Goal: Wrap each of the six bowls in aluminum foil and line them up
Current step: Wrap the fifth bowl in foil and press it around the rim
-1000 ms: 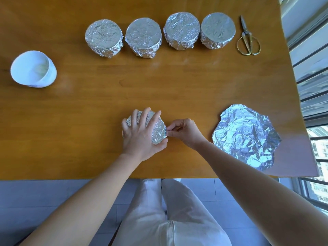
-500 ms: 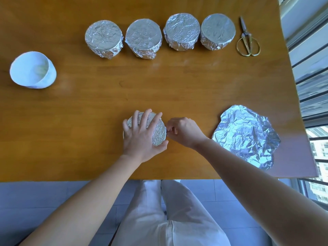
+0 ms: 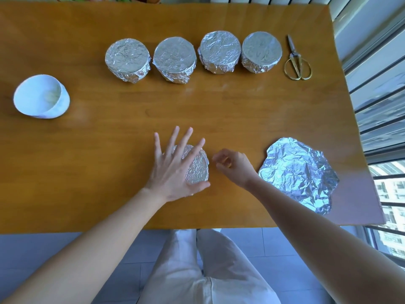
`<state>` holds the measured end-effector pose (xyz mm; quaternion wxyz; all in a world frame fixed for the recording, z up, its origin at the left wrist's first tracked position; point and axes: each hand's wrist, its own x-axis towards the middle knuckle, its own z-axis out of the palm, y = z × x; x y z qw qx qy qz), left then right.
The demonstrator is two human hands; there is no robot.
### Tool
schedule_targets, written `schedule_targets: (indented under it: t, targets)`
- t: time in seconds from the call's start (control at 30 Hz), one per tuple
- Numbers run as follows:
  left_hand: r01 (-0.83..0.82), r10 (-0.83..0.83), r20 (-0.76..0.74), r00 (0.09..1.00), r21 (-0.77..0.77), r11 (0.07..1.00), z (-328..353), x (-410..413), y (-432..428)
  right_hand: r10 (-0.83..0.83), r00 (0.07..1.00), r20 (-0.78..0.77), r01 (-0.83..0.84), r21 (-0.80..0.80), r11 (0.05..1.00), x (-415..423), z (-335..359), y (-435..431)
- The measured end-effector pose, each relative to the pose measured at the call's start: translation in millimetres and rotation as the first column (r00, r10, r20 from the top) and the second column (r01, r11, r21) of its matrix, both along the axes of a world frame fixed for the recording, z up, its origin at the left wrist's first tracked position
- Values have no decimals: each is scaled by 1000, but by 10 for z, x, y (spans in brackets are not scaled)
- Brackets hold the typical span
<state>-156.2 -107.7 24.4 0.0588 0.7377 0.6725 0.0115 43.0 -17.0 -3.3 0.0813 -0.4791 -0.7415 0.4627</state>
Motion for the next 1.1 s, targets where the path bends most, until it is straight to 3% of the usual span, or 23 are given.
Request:
schedule_targets:
  t: [0.13,0.23,0.47,0.77,0.93,1.03,1.1]
  targets:
    - [-336,337,6,942,-72,939,-72,274,-100,36,993,-109,-31,48,998,-157,15,21]
    - [-431,435,11,900,-111,895,-130,377,-125,43,991,-130,-37,49,998,-260,-3,-31]
    - [-420,420,7,907,-35,907,-174,360,-130,-148,965,-216,117,-146,982,-217,-52,9]
    - [-373,372,-21,928,-36,927,-184,339,-129,-107,959,-263,13,-336,942,-147,-29,128]
    - [-363,362,-26,932,-38,931,-187,328,-131,-171,959,-227,48,-464,884,-168,19,196]
    - [-362,361,-36,932,-42,931,-185,328,-130,-182,965,-190,82,-443,893,-186,33,186]
    - [-361,360,-37,932,-46,931,-185,331,-128,-201,966,-164,135,-343,930,-233,45,134]
